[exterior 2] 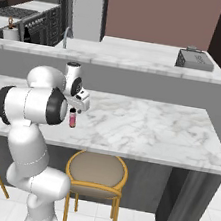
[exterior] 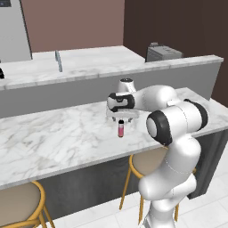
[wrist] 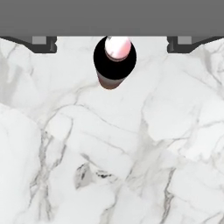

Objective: Place the large bottle from the dining counter next to the other large bottle outside the sink, and place the small bottle from the dining counter next to the other small bottle inside the sink.

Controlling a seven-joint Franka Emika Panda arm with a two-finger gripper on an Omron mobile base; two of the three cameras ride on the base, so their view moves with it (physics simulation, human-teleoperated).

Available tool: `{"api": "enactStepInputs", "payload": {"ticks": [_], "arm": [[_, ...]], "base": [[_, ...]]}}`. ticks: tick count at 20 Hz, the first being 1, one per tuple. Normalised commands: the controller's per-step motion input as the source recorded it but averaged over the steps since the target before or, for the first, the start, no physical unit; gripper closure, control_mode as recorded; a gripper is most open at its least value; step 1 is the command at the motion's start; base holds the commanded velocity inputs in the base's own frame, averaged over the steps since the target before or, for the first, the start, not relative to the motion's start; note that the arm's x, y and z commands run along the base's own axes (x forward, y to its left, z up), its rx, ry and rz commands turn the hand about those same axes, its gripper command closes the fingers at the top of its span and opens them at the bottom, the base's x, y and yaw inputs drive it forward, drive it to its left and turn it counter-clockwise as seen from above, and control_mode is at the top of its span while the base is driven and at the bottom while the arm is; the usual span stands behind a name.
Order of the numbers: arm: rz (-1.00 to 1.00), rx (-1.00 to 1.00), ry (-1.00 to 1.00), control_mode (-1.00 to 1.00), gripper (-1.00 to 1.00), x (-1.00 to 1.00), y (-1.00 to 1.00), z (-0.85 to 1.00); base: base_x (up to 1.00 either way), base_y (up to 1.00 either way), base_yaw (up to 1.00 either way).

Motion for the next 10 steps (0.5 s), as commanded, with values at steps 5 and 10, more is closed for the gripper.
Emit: {"api": "enactStepInputs", "payload": {"ticks": [5,10], "arm": [[-0.02,0.0,0.0,-1.0,-1.0,0.0,0.0,-0.05],[-0.02,0.0,0.0,-1.0,-1.0,0.0,0.0,-0.1]], "base": [[0.0,0.0,0.0],[0.0,0.0,0.0]]}}
